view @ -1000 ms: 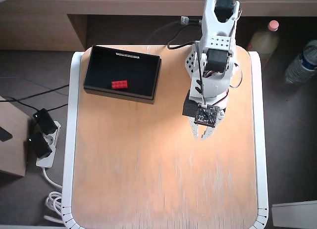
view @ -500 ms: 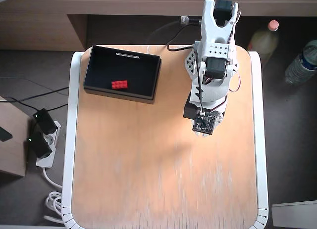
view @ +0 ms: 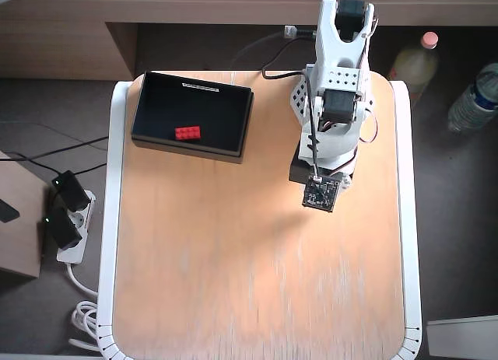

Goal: Grasp a lego block and put it in the bin.

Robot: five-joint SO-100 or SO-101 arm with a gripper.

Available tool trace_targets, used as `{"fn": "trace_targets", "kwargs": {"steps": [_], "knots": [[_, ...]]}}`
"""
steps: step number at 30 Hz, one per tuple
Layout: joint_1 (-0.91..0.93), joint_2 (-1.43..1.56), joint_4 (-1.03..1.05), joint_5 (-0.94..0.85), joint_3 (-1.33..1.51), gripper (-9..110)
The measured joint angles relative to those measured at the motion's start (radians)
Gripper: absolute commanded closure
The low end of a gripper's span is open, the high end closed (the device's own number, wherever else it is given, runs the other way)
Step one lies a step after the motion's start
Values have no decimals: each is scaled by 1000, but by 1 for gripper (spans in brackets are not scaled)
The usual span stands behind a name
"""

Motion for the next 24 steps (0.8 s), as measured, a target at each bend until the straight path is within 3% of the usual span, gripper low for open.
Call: {"fn": "trace_targets", "kwargs": {"steps": [24], "knots": [[0,0,8,-57,0,101]]}}
